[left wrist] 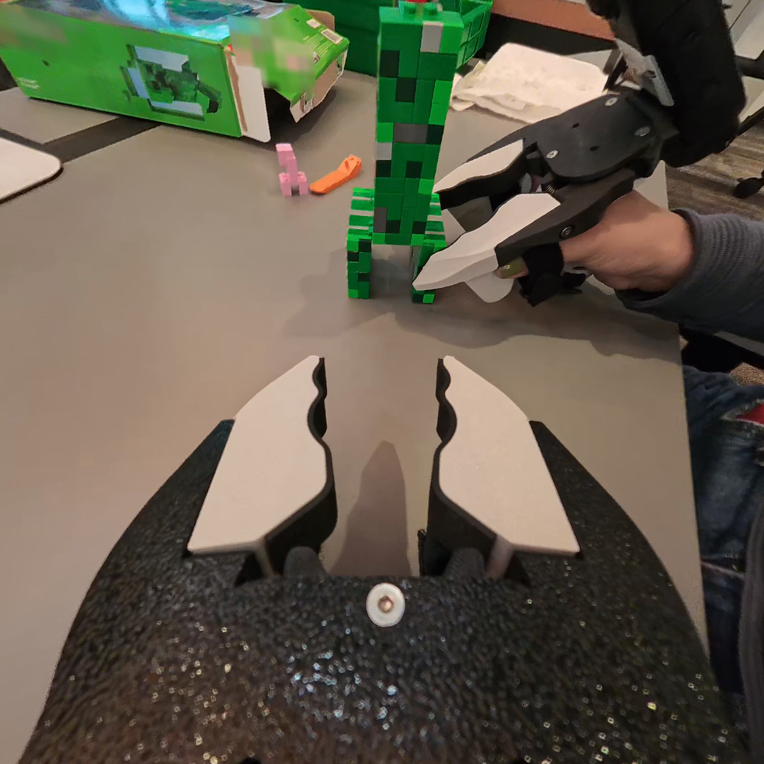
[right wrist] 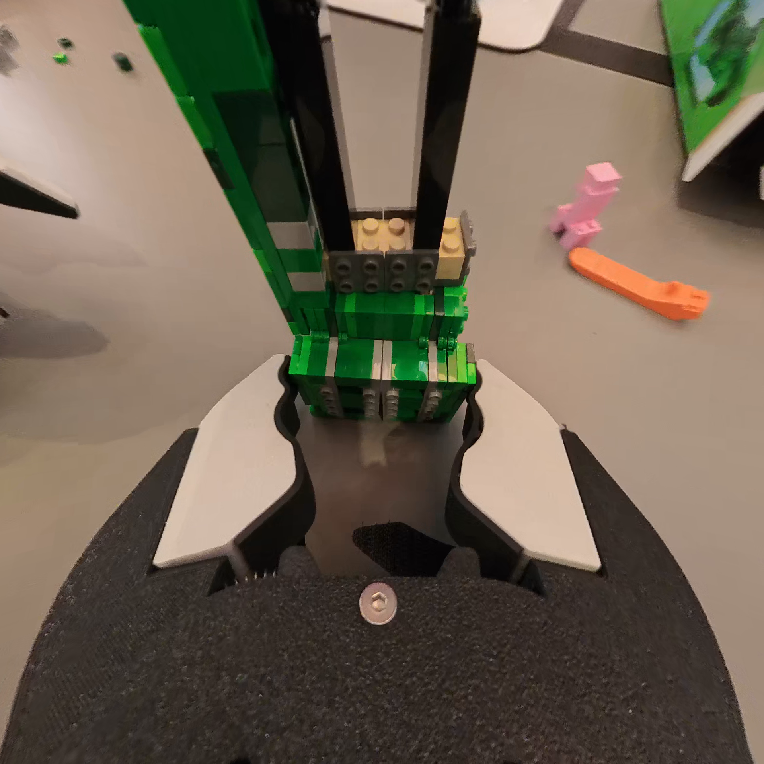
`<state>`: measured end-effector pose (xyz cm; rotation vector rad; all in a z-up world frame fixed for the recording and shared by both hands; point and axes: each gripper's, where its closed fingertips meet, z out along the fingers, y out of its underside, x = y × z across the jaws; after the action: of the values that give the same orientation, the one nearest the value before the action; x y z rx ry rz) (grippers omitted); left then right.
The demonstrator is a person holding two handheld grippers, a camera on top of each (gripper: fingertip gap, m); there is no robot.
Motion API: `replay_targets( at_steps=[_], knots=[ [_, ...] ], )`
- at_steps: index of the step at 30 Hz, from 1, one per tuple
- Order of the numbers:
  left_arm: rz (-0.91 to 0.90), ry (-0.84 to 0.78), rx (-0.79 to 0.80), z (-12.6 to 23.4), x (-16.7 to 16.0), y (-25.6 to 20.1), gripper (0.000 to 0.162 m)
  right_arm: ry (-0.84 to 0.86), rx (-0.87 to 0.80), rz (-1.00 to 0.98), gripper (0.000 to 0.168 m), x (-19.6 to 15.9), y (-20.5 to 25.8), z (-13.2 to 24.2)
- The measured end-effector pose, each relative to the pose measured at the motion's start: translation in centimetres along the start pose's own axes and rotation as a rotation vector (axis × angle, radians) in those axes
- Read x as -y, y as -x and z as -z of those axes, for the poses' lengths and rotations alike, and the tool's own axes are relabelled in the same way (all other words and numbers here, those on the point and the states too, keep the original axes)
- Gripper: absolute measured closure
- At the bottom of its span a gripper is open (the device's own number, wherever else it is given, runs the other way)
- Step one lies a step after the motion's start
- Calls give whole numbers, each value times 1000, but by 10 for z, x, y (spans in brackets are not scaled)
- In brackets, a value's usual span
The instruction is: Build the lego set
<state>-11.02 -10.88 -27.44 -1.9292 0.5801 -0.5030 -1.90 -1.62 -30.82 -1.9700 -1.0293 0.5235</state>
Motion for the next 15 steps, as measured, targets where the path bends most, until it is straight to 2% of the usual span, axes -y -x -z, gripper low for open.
replay_targets(
  at_steps=[10,15],
  knots=[
    [-54,-41,-52,-67,30,-3,111,0,-102,-81,90,-12,-88,16],
    [-37,-114,-60,-96,49,9,109,4,-153,-88,90,-14,-129,19]
  ],
)
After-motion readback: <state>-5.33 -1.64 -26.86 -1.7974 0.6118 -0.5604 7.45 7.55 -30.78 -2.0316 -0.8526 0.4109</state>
